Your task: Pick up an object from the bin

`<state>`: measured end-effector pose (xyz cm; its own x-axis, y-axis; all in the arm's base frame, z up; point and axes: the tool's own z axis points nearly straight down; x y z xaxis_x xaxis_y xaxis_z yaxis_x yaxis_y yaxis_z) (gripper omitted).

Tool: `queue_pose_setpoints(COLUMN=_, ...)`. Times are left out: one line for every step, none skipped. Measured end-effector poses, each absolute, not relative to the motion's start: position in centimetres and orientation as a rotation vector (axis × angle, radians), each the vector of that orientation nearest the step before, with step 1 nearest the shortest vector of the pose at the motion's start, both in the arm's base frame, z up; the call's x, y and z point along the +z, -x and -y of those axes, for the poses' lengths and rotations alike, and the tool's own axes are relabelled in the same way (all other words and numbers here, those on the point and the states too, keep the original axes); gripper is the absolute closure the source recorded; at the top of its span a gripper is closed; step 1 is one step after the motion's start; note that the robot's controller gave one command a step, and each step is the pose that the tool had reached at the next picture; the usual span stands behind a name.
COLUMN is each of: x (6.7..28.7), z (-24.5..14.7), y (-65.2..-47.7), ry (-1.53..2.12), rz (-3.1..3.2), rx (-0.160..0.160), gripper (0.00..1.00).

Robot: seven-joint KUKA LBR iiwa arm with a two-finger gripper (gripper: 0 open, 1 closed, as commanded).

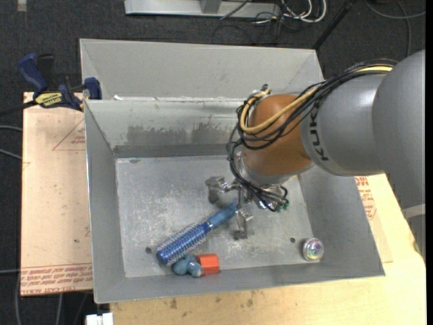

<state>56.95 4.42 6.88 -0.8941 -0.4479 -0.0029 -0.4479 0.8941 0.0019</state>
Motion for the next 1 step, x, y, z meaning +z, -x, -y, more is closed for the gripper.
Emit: queue_pose_setpoints(x=7.06, z=-4.22, y=-56.98, ry=0.721, rz=-3.055, rx=0.001, gripper=1.00)
